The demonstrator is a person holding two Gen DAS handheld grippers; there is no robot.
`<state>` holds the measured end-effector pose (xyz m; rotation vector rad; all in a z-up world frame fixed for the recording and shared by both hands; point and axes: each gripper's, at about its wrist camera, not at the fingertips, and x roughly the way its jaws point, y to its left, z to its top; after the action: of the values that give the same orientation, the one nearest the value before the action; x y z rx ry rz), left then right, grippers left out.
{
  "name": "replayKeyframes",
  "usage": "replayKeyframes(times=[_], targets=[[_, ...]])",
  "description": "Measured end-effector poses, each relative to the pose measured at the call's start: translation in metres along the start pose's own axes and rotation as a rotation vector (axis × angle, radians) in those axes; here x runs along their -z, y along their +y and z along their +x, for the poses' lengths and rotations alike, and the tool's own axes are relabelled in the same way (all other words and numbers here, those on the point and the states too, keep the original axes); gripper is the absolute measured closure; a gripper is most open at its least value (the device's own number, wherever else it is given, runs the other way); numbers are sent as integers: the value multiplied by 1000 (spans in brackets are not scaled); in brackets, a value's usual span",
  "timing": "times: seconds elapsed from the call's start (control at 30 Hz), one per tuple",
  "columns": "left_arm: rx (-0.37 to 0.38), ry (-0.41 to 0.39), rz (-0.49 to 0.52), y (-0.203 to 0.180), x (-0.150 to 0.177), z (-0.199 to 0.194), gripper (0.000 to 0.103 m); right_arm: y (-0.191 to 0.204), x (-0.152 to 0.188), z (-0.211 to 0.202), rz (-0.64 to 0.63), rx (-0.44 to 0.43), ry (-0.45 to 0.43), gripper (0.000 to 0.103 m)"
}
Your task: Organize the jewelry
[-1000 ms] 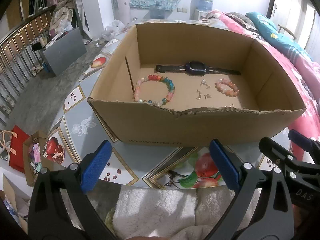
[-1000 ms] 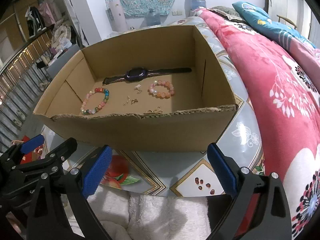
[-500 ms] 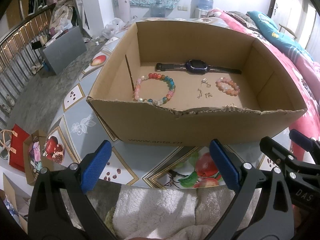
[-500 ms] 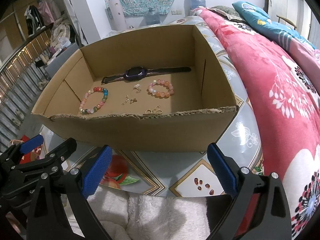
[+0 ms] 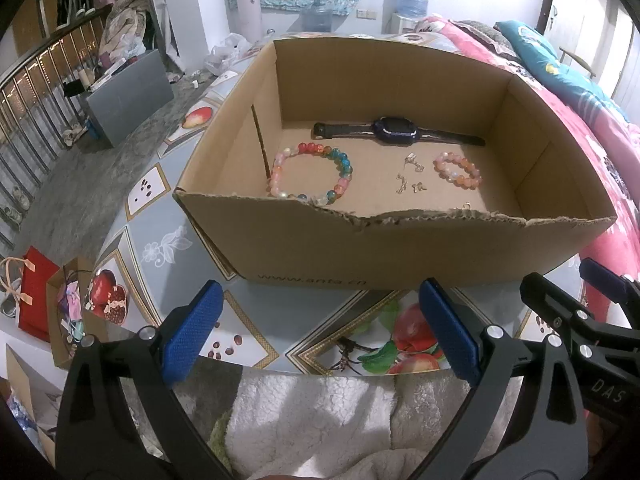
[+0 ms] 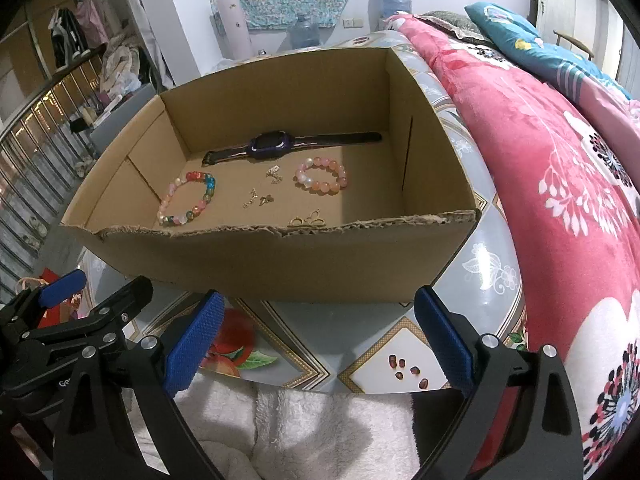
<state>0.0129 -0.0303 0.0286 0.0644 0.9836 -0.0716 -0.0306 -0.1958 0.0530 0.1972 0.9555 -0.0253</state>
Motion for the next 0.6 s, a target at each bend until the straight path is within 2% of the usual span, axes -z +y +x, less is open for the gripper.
replayKeyframes(times=[0.6], targets=[[0, 0, -1, 0, -1, 0, 8, 0, 0, 0, -2, 1, 1, 10]])
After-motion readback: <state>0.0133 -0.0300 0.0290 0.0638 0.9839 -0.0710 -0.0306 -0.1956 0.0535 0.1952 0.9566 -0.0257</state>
